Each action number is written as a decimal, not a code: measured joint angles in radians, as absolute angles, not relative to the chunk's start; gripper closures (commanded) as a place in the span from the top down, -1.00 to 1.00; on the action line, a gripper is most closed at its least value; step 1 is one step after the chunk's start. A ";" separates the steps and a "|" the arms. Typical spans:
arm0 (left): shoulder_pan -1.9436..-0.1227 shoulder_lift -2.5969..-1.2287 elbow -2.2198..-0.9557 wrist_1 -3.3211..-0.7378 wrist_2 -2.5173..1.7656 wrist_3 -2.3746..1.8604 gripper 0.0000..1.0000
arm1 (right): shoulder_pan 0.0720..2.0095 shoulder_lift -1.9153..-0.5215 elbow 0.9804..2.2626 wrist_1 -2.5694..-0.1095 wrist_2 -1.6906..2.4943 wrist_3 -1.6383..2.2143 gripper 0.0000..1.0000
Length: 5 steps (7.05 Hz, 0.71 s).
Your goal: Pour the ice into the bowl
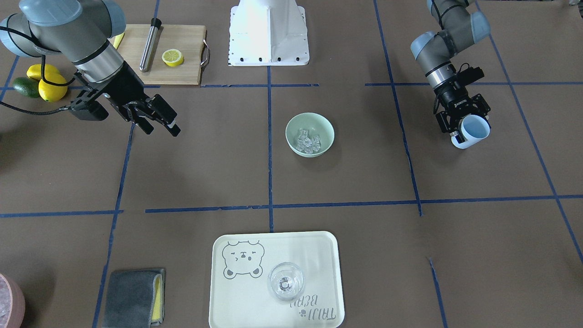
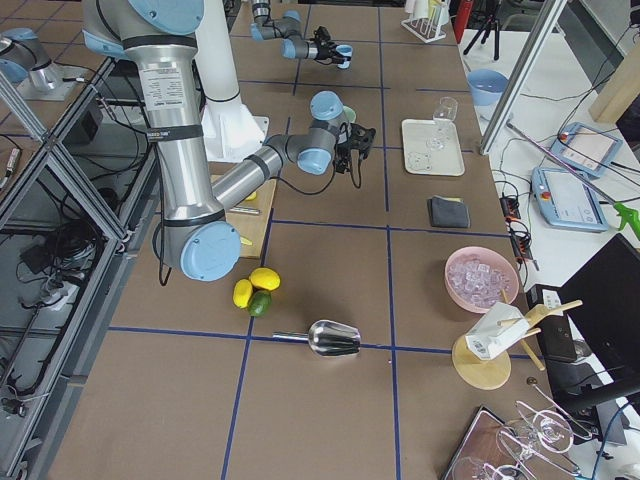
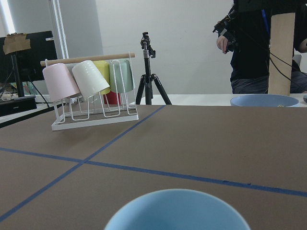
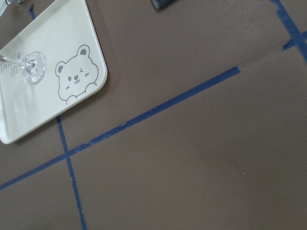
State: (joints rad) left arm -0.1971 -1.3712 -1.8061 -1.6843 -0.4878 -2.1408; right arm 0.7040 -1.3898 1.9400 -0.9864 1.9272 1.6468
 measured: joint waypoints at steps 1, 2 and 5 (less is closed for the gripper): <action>-0.202 -1.356 -1.835 -1.684 -0.488 -2.129 1.00 | 0.701 -1.389 1.938 -0.986 1.927 1.648 1.00; -0.214 -1.349 -1.855 -1.685 -0.487 -2.116 1.00 | 0.698 -1.389 1.937 -0.986 1.927 1.649 1.00; -0.270 -1.347 -1.931 -1.688 -0.488 -2.027 1.00 | 0.694 -1.388 1.936 -0.986 1.927 1.650 1.00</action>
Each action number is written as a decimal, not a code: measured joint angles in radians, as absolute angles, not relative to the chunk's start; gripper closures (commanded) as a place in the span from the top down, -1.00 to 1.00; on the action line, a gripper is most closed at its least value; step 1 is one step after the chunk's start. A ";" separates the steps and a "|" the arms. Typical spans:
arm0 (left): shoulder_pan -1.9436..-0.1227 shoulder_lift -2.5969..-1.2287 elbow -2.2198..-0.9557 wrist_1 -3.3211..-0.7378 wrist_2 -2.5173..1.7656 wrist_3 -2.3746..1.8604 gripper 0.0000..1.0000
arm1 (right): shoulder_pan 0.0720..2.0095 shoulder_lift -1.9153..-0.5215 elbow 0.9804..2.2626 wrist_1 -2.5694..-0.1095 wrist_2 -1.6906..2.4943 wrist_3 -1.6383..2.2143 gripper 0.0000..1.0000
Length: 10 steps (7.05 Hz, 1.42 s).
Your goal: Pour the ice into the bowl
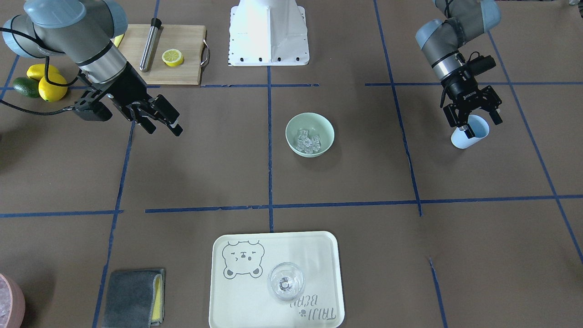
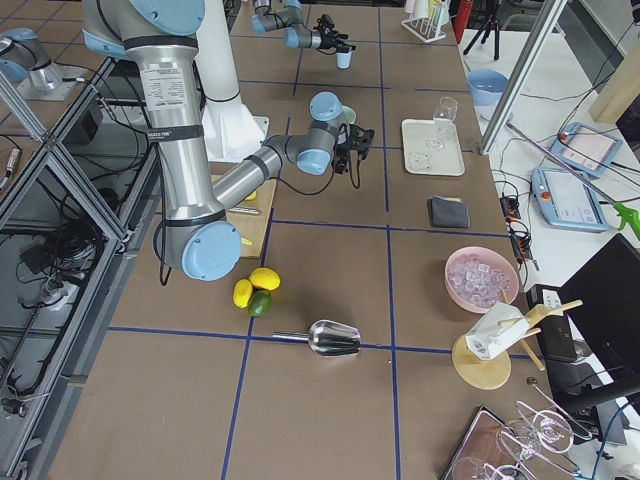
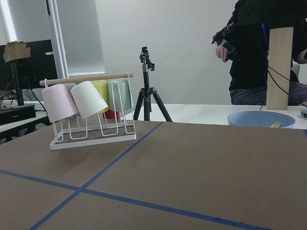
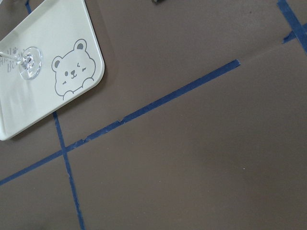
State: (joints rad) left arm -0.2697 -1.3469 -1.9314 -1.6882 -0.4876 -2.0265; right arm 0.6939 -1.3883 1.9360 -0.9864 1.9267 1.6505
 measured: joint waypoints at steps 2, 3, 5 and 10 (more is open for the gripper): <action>-0.331 -1.347 -1.978 -1.824 -0.492 -1.828 1.00 | 0.692 -1.388 1.936 -0.985 1.927 1.651 1.00; -0.348 -1.347 -1.973 -1.986 -0.500 -1.671 1.00 | 0.691 -1.388 1.937 -0.985 1.927 1.651 1.00; -0.367 -1.338 -1.950 -2.226 -0.562 -1.426 1.00 | 0.690 -1.388 1.940 -0.985 1.927 1.651 1.00; -0.421 -1.345 -1.932 -2.321 -0.671 -1.206 1.00 | 0.689 -1.377 1.941 -0.986 1.927 1.653 1.00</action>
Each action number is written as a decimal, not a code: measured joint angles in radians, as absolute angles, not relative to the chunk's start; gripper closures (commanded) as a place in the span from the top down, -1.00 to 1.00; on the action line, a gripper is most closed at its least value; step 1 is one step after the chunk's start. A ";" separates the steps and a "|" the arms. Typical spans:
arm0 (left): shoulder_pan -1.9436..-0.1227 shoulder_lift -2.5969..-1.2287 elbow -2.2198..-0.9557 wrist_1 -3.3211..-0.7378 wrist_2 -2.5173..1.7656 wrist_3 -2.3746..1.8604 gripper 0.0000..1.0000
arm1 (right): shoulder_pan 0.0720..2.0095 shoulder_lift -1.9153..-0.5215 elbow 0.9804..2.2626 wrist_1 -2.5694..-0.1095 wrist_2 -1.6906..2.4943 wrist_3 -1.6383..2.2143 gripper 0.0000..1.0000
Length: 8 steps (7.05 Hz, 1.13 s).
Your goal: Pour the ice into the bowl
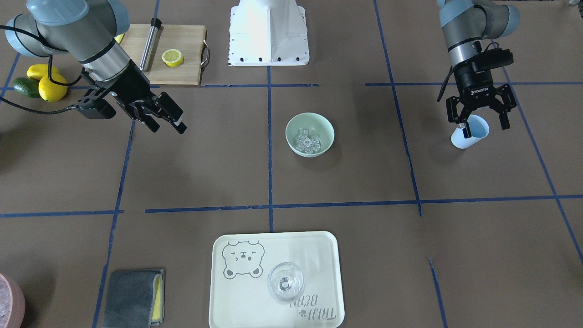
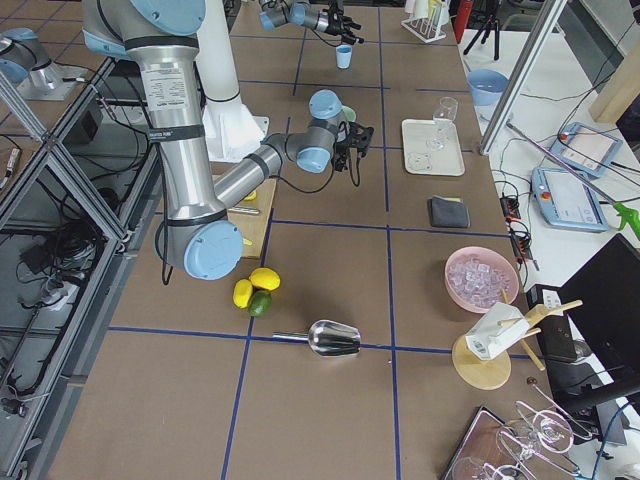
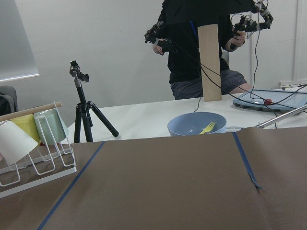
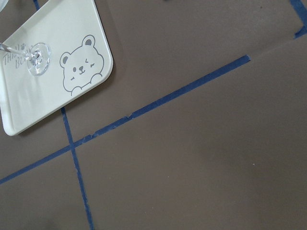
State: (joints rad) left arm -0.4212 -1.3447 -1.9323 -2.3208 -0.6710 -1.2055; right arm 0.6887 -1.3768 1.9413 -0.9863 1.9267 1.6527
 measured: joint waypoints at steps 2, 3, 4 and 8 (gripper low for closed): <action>-0.469 -1.348 -1.938 -2.357 -0.773 -1.080 1.00 | 0.689 -1.376 1.942 -0.986 1.927 1.653 1.00; -0.507 -1.348 -1.941 -2.376 -0.850 -1.009 1.00 | 0.689 -1.375 1.943 -0.986 1.927 1.653 1.00; -0.553 -1.346 -1.944 -2.384 -0.944 -0.945 1.00 | 0.689 -1.376 1.945 -0.986 1.927 1.653 1.00; -0.826 -1.333 -1.940 -2.387 -1.458 -0.722 1.00 | 0.679 -1.361 1.944 -0.990 1.928 1.654 1.00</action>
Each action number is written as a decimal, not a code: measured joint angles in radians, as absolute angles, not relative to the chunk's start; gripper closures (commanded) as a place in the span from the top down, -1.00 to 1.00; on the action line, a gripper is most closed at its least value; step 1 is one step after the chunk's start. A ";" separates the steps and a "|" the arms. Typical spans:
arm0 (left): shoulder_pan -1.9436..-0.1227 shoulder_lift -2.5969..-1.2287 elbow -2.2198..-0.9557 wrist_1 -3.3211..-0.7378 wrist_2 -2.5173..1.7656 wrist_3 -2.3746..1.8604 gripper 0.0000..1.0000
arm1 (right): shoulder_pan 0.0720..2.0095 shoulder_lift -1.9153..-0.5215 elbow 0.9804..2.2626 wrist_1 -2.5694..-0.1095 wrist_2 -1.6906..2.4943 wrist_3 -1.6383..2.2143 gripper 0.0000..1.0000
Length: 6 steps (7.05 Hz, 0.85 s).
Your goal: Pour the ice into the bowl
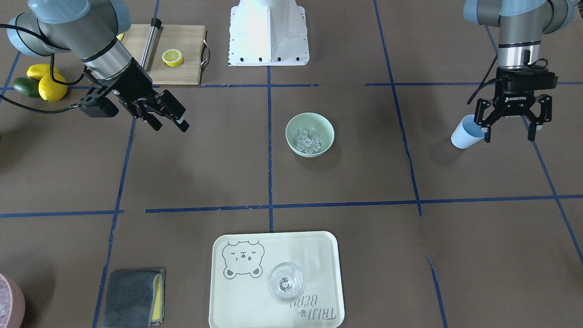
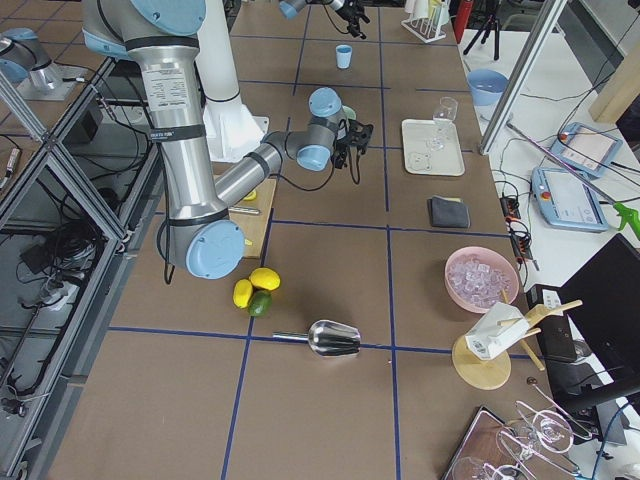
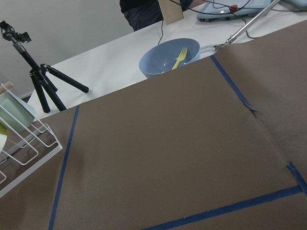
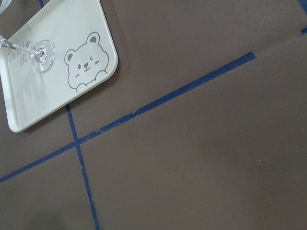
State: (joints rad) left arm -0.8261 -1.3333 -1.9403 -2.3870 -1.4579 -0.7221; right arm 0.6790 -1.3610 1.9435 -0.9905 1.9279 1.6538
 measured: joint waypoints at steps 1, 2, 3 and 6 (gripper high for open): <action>-0.944 -1.333 -1.930 -2.383 -1.670 -0.680 1.00 | 0.667 -1.342 1.941 -0.998 1.926 1.656 1.00; -1.060 -1.332 -1.906 -2.379 -1.854 -0.608 1.00 | 0.648 -1.314 1.938 -1.016 1.921 1.659 1.00; -1.155 -1.332 -1.869 -2.370 -1.979 -0.514 1.00 | 0.617 -1.264 1.936 -1.066 1.906 1.660 1.00; -1.376 -1.353 -1.812 -2.113 -2.158 -0.125 1.00 | 0.486 -1.018 1.875 -1.304 1.824 1.656 1.00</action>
State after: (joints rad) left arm -1.3761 -1.3531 -1.8122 -2.1125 -2.1581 -0.1255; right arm 0.4856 -1.0177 1.8747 -1.3041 1.8243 1.6563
